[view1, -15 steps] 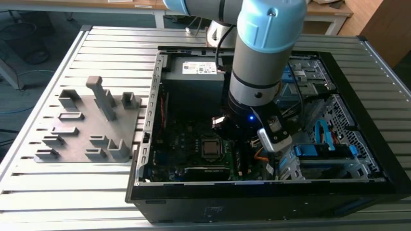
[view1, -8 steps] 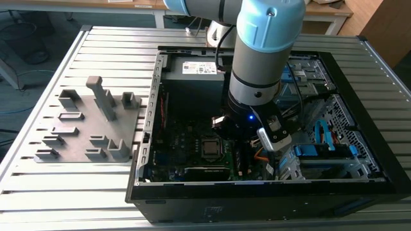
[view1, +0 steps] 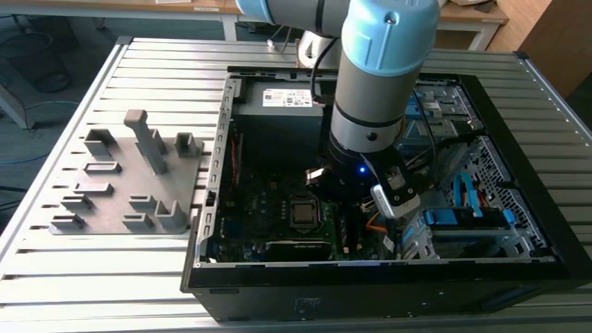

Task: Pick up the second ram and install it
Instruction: 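Insert the second ram into the second slot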

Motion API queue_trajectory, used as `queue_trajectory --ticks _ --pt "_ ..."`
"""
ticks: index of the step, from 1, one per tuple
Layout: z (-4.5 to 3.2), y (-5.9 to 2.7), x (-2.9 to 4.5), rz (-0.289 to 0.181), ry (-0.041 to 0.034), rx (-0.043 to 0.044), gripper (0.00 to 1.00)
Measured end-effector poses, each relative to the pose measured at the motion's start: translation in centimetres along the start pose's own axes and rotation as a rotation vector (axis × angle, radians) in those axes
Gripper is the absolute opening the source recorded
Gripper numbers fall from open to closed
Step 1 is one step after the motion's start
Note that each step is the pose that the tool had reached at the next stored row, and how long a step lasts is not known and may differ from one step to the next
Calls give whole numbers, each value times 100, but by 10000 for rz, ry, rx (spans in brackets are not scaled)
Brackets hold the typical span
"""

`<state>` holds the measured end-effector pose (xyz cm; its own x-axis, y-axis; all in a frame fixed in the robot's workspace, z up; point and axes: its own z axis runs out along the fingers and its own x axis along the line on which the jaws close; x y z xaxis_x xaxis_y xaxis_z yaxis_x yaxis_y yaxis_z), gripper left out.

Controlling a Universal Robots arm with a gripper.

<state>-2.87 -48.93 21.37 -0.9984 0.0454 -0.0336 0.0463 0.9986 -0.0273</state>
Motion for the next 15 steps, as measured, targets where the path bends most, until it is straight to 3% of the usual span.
queue_trajectory --ticks 15 --pt "19 56 -3 -1 0 9 14"
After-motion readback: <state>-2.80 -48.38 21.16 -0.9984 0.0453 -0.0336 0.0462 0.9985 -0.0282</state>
